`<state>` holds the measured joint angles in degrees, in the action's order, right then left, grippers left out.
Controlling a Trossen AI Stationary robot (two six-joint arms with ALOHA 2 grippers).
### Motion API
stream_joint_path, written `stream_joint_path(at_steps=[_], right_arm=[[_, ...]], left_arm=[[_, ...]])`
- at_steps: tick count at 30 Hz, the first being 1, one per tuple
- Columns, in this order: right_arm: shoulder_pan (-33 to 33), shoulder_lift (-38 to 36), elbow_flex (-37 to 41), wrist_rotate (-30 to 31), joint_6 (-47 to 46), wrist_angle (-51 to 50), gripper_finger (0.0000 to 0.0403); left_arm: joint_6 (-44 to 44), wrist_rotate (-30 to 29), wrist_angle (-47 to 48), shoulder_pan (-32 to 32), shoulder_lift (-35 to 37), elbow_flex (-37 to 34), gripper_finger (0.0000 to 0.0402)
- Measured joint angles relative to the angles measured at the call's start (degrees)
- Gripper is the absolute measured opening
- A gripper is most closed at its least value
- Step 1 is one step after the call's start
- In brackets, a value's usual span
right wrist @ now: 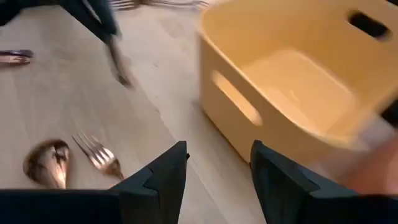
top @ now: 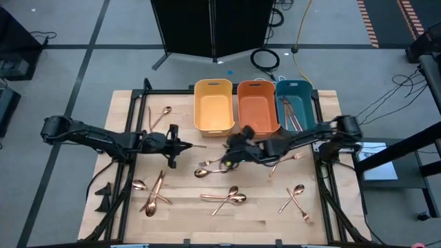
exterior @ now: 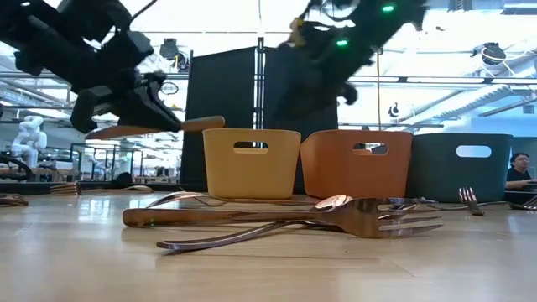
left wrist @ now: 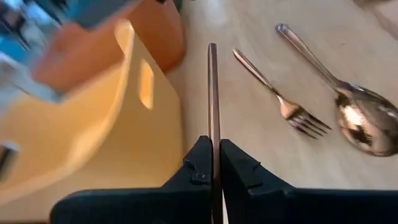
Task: Sort silverware
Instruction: Put the copper knife into the blue bin
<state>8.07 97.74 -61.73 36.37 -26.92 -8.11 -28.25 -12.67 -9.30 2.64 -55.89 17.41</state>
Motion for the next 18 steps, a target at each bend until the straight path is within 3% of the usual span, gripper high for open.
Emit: stream_joint_path(at_steps=[10,14,18], right_arm=[[2.4,-22.0,15.4,11.3,-7.5,6.0,0.0164],[3.4,-26.6,18.0,13.2,-7.6,7.3,0.0164],[4.2,-28.1,18.4,13.2,-6.9,7.2,0.0164]], left_arm=[[-23.1,-7.8,-15.2,2.1,4.3,0.8,0.0005],[-33.0,-6.5,-22.7,1.2,1.8,2.5,0.0005],[-35.7,0.1,-26.9,-2.7,-3.2,5.8,0.0005]])
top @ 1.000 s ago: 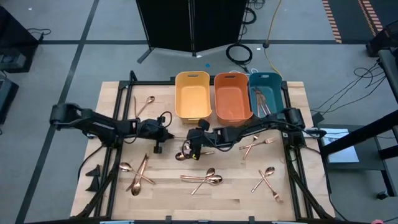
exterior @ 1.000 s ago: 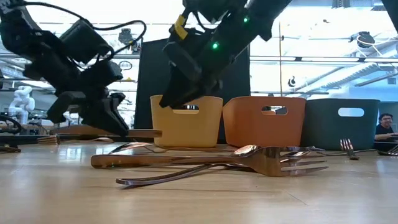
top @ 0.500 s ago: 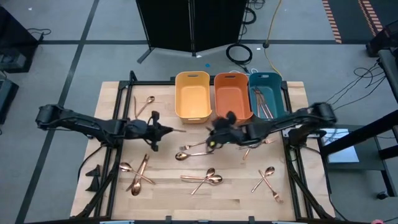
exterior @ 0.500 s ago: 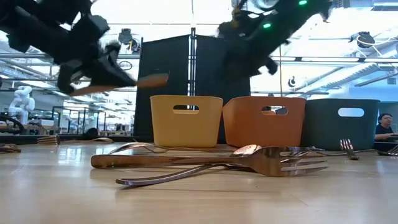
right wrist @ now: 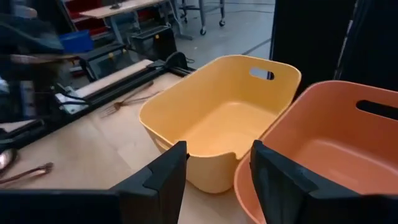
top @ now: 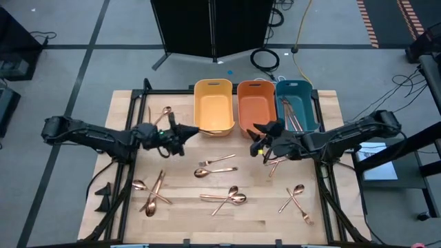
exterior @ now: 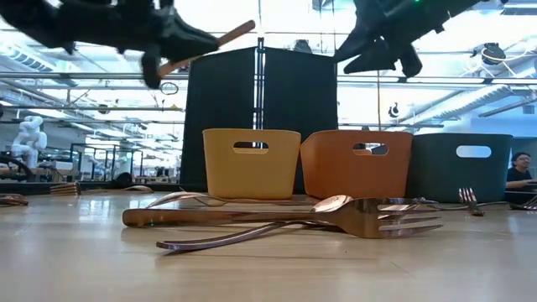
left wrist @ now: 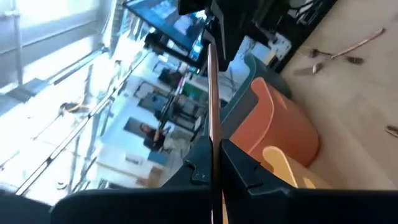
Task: Sort silverware
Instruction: Put the copper knife into the blue bin
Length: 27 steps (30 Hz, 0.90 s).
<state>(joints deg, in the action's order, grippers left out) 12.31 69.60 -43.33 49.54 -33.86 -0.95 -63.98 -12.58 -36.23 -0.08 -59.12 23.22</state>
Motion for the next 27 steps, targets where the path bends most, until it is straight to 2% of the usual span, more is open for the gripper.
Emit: stream_joint_path(at_steps=[4,9,12,18,22,27], right_arm=[[0.9,-0.4,0.0,-0.3,0.5,-0.2,0.0164],[2.6,-1.1,0.0,0.0,0.4,-0.6,0.0164],[3.1,-1.5,0.0,0.5,-0.6,-0.5,0.0164],[5.3,-4.6,0.0,6.0,-1.1,-0.7,0.0164],[7.4,-7.5,0.0,8.9,0.4,-0.6,0.0164],[8.1,-9.8,0.0,10.6,1.9,-0.6,0.0164]], left_arm=[[-0.5,9.0,-0.5,-5.6,-8.3,5.6,0.0005],[-7.9,15.2,-0.9,-9.5,-19.6,15.3,0.0005],[-12.6,16.6,-1.1,-10.3,-25.8,21.8,0.0005],[-21.1,16.7,-0.7,-11.6,-36.8,32.7,0.0005],[-23.4,17.2,-0.9,-12.2,-41.0,37.4,0.0005],[-23.5,20.9,-0.8,-12.7,-43.5,40.8,0.0005]])
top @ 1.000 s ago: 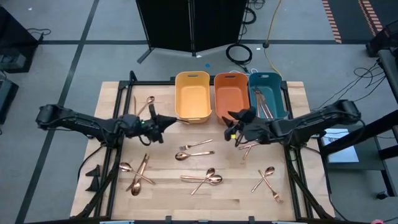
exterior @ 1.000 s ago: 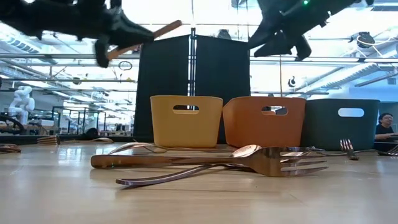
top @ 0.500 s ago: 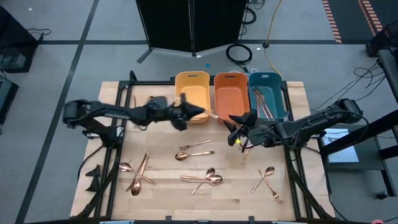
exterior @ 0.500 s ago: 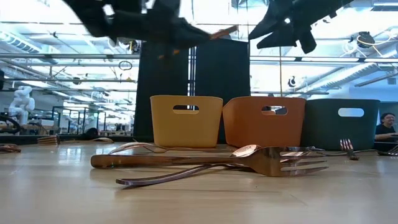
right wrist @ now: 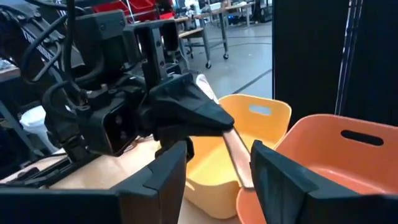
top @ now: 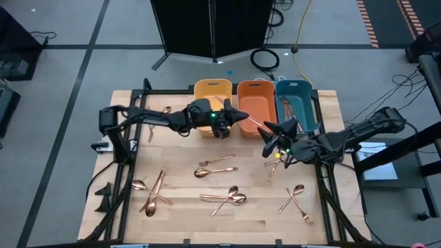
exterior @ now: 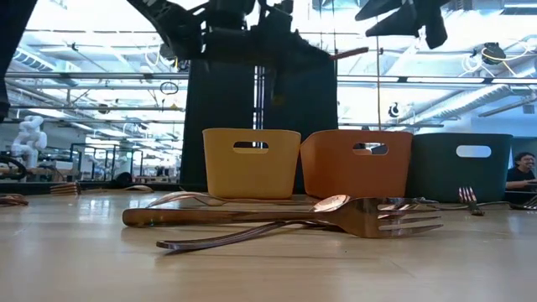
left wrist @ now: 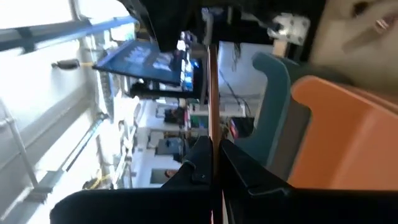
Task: Sort silverware
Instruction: Put the copper knife into the blue bin
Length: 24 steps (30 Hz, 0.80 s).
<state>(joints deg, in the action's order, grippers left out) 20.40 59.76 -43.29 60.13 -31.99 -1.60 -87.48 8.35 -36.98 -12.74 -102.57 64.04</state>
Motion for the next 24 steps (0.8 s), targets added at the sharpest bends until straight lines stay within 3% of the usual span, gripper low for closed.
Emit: stream_joint_path(at_steps=[10,16,24], right_arm=[[0.0,-3.3,0.0,2.6,2.9,-1.0,0.0164],[0.0,-7.4,0.0,10.6,4.4,-5.6,0.0164],[-0.3,-11.1,0.0,10.2,7.7,-6.6,0.0164]], left_arm=[[-2.5,9.1,-0.2,-2.2,-11.6,13.7,0.0005],[-7.8,11.5,-0.1,-2.2,-21.8,25.1,0.0005],[-16.4,12.4,-0.2,-2.2,-33.1,40.1,0.0005]])
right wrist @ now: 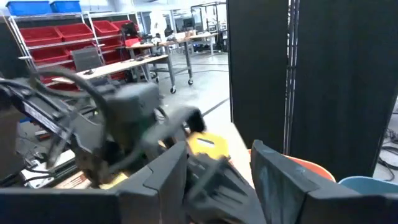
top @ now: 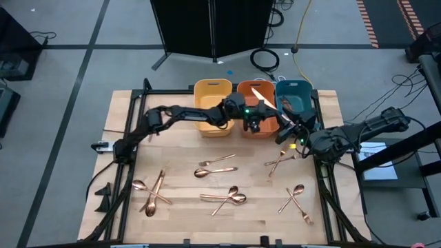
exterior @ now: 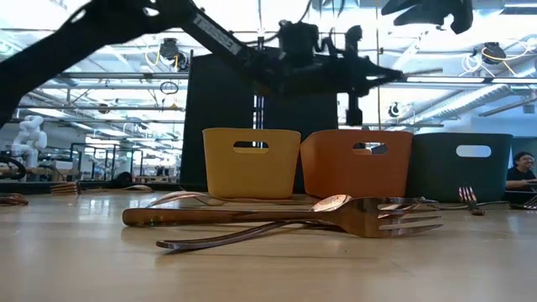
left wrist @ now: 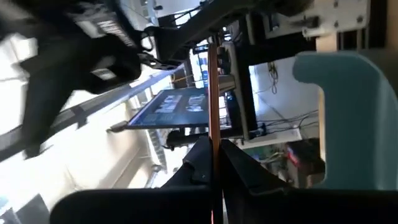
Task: Sort silverware
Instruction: Put the copper knife into the blue bin
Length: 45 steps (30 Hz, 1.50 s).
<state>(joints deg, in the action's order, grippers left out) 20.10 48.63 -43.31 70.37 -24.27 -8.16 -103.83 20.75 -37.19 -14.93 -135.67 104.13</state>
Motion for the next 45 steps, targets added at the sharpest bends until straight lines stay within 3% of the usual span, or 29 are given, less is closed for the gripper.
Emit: stream_joint_path(at_steps=[7,18,23,28,33,45], right_arm=[[0.3,-0.7,0.0,-0.2,1.9,0.0,0.0164],[-0.2,-2.1,0.0,1.2,5.9,-1.1,0.0164],[-1.1,-1.7,0.0,5.0,5.4,-3.0,0.0164],[-2.2,-1.2,0.0,5.1,5.1,-3.4,0.0164],[-3.3,-1.1,0.0,4.9,4.3,-3.3,0.0164],[-5.8,-1.1,0.0,4.9,4.1,-3.0,0.0164]], left_arm=[[-1.5,2.6,1.0,0.1,-4.0,7.7,0.0005],[2.2,4.7,13.1,-4.9,-4.1,14.9,0.0005],[-1.6,5.7,14.4,-6.2,-8.1,19.1,0.0005],[-7.6,7.2,17.6,-6.0,-12.8,25.1,0.0005],[-8.1,10.5,20.2,-5.9,-15.2,29.7,0.0005],[-14.1,14.1,27.4,-6.5,-16.1,30.9,0.0005]])
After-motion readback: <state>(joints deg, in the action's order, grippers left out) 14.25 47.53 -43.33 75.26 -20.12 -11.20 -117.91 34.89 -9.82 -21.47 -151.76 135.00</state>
